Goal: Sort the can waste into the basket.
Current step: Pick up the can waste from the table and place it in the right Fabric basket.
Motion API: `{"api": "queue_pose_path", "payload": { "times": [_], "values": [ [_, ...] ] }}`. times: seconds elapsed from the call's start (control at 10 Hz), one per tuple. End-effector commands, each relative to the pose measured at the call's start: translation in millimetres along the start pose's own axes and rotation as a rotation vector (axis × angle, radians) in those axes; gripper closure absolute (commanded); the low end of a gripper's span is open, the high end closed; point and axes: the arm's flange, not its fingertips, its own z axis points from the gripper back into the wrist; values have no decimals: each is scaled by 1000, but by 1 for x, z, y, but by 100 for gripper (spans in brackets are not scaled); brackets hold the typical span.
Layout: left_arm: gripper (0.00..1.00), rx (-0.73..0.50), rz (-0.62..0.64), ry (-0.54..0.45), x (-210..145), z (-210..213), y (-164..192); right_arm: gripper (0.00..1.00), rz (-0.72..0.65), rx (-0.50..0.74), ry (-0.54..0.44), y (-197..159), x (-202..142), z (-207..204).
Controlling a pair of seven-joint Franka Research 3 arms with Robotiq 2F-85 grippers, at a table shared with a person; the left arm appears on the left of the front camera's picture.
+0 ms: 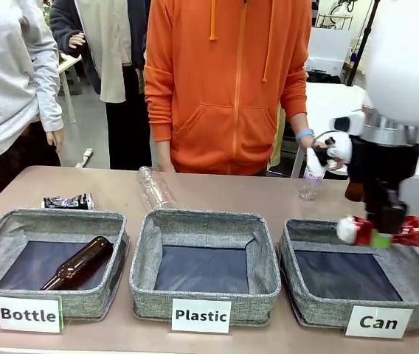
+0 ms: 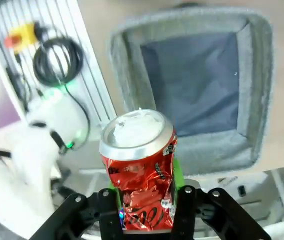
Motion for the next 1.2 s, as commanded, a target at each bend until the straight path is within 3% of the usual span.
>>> {"api": "queue_pose_path", "payload": {
  "times": [0.0, 0.2, 0.8, 0.9, 1.0, 1.1],
  "values": [
    [0, 3, 6, 0, -3, 1, 0, 100, 105, -73, -18, 6, -35, -5],
    [0, 3, 6, 0, -3, 1, 0, 100, 126, -88, -103, 9, -49, -12],
    [0, 3, 6, 0, -3, 1, 0, 100, 134, -204, -175, -5, -50, -19],
    [0, 3, 6, 0, -3, 1, 0, 30, 124, -202, -189, -8, -50, -19],
    [0, 3, 6, 0, -3, 1, 0, 0, 126, -223, -179, -10, -50, -21],
    [0, 3, 6, 0, -3, 1, 0, 0, 123, -222, -178, -10, -50, -21]
  ]
}}
